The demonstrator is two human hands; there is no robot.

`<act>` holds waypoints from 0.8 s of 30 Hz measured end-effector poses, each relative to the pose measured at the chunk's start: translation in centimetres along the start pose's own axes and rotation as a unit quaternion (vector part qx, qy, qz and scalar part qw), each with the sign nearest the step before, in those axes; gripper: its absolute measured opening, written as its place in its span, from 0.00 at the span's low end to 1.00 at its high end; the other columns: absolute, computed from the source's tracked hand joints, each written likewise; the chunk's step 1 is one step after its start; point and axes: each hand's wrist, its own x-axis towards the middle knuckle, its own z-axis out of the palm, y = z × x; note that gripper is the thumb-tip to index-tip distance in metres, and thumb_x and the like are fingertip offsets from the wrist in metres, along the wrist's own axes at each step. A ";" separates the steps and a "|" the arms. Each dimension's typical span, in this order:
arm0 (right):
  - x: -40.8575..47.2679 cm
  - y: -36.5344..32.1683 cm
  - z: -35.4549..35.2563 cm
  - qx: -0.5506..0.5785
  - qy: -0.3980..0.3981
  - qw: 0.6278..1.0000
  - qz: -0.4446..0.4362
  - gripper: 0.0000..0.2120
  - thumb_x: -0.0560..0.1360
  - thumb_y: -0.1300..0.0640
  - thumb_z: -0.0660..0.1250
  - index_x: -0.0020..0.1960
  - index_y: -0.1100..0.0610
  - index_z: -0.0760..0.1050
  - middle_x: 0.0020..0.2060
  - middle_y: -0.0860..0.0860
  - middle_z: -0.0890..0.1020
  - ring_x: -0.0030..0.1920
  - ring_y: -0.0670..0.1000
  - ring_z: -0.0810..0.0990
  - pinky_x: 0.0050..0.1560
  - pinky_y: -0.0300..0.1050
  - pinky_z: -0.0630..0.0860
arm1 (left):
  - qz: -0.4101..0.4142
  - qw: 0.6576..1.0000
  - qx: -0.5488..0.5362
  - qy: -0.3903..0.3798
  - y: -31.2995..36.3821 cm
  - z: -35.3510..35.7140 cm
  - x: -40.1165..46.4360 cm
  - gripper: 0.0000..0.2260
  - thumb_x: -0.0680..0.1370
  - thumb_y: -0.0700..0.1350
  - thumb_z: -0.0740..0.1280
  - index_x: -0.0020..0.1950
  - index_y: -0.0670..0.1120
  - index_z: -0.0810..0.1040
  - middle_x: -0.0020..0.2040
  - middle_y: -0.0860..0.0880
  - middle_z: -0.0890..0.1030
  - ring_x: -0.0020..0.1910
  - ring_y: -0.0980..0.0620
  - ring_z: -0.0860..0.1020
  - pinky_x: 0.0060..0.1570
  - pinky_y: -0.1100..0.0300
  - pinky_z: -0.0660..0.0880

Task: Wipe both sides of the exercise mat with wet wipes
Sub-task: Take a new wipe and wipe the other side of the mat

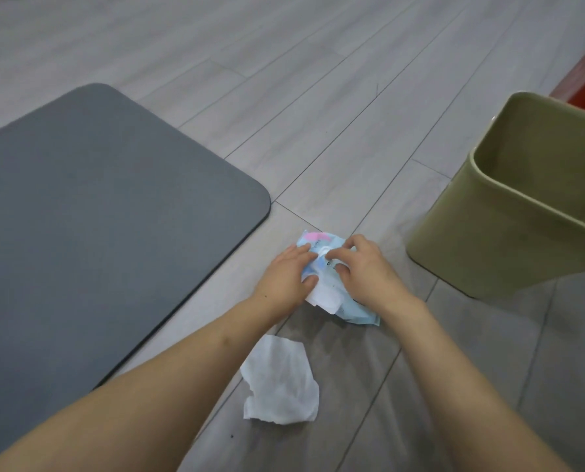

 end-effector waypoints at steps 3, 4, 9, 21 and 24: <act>0.5 -0.3 -0.1 -0.033 -0.003 0.999 -0.018 0.06 0.82 0.56 0.64 0.55 0.50 0.79 0.54 0.50 0.72 0.58 0.56 0.71 0.50 0.55 0.78 | 0.003 1.000 0.011 0.002 -0.1 0.0 0.0 0.23 0.82 0.47 0.64 0.78 0.47 0.69 0.80 0.49 0.64 0.79 0.49 0.60 0.75 0.59 0.54; 0.6 -0.3 -0.2 -0.038 0.002 0.999 -0.026 0.04 0.81 0.56 0.64 0.52 0.51 0.77 0.52 0.50 0.72 0.55 0.56 0.71 0.48 0.56 0.78 | 0.004 1.000 0.015 0.000 -0.1 -0.1 0.1 0.23 0.82 0.47 0.65 0.77 0.47 0.69 0.80 0.49 0.64 0.79 0.49 0.61 0.75 0.59 0.55; -0.6 1.4 -1.1 0.021 0.086 0.991 -0.103 0.06 0.78 0.65 0.63 0.47 0.55 0.74 0.47 0.49 0.78 0.48 0.57 0.75 0.52 0.47 0.72 | -0.002 0.999 0.037 0.018 0.3 0.0 0.7 0.21 0.81 0.52 0.65 0.75 0.50 0.72 0.77 0.49 0.69 0.74 0.47 0.66 0.73 0.54 0.63; -2.3 -0.1 -1.4 -0.008 0.027 0.999 0.021 0.10 0.82 0.51 0.65 0.60 0.51 0.80 0.47 0.51 0.83 0.51 0.55 0.79 0.47 0.48 0.74 | -0.028 0.998 -0.039 0.037 0.5 1.6 0.3 0.22 0.80 0.50 0.68 0.74 0.53 0.74 0.75 0.51 0.65 0.74 0.48 0.60 0.74 0.53 0.62; -1.2 -0.7 -1.5 -0.042 -0.005 0.999 0.023 0.10 0.81 0.52 0.64 0.57 0.51 0.83 0.50 0.49 0.80 0.55 0.53 0.78 0.48 0.47 0.75 | -0.027 0.998 -0.045 0.033 0.5 1.6 0.1 0.22 0.80 0.49 0.68 0.74 0.52 0.74 0.77 0.51 0.65 0.75 0.49 0.60 0.74 0.55 0.61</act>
